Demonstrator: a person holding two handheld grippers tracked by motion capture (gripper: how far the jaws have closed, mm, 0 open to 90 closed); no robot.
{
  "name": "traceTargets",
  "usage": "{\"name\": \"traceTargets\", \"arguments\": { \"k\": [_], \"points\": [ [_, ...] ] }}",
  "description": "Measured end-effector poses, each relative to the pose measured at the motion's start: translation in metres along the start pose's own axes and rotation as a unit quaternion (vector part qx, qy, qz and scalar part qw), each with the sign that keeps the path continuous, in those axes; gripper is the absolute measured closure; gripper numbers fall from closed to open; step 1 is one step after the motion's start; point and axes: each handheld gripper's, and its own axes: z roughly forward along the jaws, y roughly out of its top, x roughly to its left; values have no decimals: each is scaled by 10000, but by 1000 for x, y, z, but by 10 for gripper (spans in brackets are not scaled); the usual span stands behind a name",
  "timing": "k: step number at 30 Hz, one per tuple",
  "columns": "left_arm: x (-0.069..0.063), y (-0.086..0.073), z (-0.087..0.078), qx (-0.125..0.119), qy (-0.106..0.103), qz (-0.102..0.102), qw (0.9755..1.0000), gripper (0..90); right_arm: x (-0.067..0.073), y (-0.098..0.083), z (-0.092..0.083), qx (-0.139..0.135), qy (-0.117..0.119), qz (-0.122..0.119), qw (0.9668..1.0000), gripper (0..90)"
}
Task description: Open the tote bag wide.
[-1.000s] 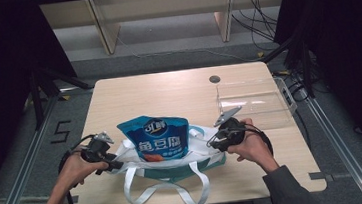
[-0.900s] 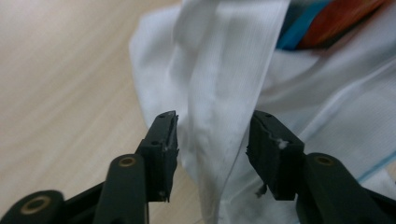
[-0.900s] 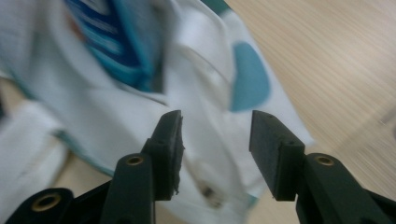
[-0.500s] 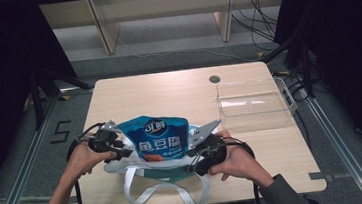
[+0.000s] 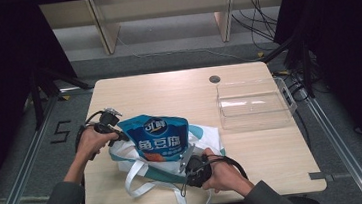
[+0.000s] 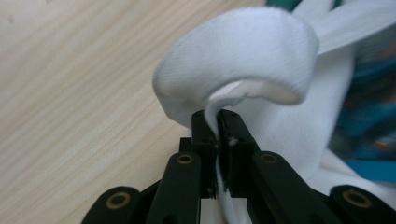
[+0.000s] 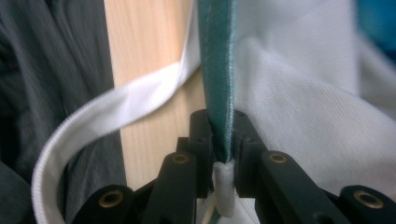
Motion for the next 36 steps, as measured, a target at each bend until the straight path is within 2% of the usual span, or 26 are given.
{"name": "traceTargets", "arguments": {
  "k": [2, 3, 4, 5, 6, 8, 9, 11, 12, 13, 14, 15, 16, 18, 19, 21, 23, 25, 27, 28, 29, 31, 32, 33, 35, 36],
  "points": [
    [5, -2, 11, 31, -125, -269, 9996, 842, 1, -1, 9, 159, -5, -130, 9998, 818],
    [7, -3, 14, 20, -108, -317, 9994, 842, 4, -1, 12, 217, 14, -66, 9997, 819],
    [7, -4, 17, 18, -80, -284, 9996, 841, 4, 0, 12, 226, -28, -183, 9996, 819],
    [6, -4, 16, 15, -54, -257, 9997, 839, 5, 0, 12, 221, -12, -100, 9997, 819],
    [3, -4, 15, -32, 18, -233, 9997, 833, 4, 0, 12, 211, 3, -146, 9997, 818],
    [-4, -3, 9, -73, 208, 72, 9997, 808, 3, -2, 11, 174, -5, -44, 9998, 809],
    [-6, -4, 6, -111, 282, 105, 9995, 780, 3, -2, 11, 114, -62, 122, 9998, 790],
    [-10, -6, -5, -214, 413, 177, 9988, 665, 2, -3, 6, -41, 131, 252, 9996, 717],
    [-12, -7, -11, -328, 382, 194, 9985, 618, 3, -3, 3, -167, 187, 362, 9990, 684],
    [-17, -10, -19, -553, 259, 121, 9981, 580, 1, -4, -1, -250, 182, 328, 9990, 644],
    [-21, -11, -24, -740, 210, 63, 9970, 542, 4, -3, -5, -389, 223, 547, 9975, 601],
    [-25, -12, -28, -870, 205, 27, 9960, 501, 2, -4, -9, -436, 215, 436, 9979, 576],
    [-31, -14, -35, -980, 198, 33, 9950, 467, 3, -3, -12, -494, 176, 564, 9970, 564],
    [-39, -16, -46, -1020, 214, 118, 9945, 417, 1, -5, -22, -646, 127, 653, 9957, 526],
    [-44, -19, -52, -1146, 174, 59, 9932, 405, 0, -6, -27, -748, 90, 700, 9947, 523],
    [-52, -24, -60, -1274, 65, 97, 9918, 398, -3, -9, -41, -1056, -73, 758, 9915, 519],
    [-63, -30, -69, -1299, 69, 215, 9913, 390, -5, -12, -53, -1343, -209, 822, 9873, 511],
    [-76, -36, -75, -1275, -62, 451, 9908, 388, -9, -15, -64, -1507, -460, 905, 9834, 511],
    [-87, -42, -79, -1332, -214, 584, 9891, 388, -14, -20, -74, -1676, -739, 1108, 9768, 511],
    [-93, -44, -79, -1377, -362, 570, 9882, 387, -17, -22, -76, -1759, -819, 1104, 9748, 507],
    [-98, -45, -78, -1364, -601, 641, 9867, 382, -19, -24, -78, -1778, -928, 1244, 9717, 501],
    [-105, -47, -72, -1320, -1067, 701, 9830, 373, -22, -27, -80, -1761, -1072, 1345, 9692, 496],
    [-107, -48, -70, -1247, -1121, 754, 9830, 373, -27, -29, -81, -1798, -1159, 1238, 9690, 496],
    [-110, -48, -65, -1141, -1095, 834, 9839, 368, -27, -29, -81, -1820, -1187, 1369, 9665, 496],
    [-116, -51, -54, -992, -1088, 842, 9855, 352, -30, -30, -80, -1789, -1300, 1396, 9652, 491],
    [-117, -52, -50, -935, -1119, 899, 9852, 351, -31, -30, -79, -1743, -1311, 1388, 9660, 490]
  ]
}}
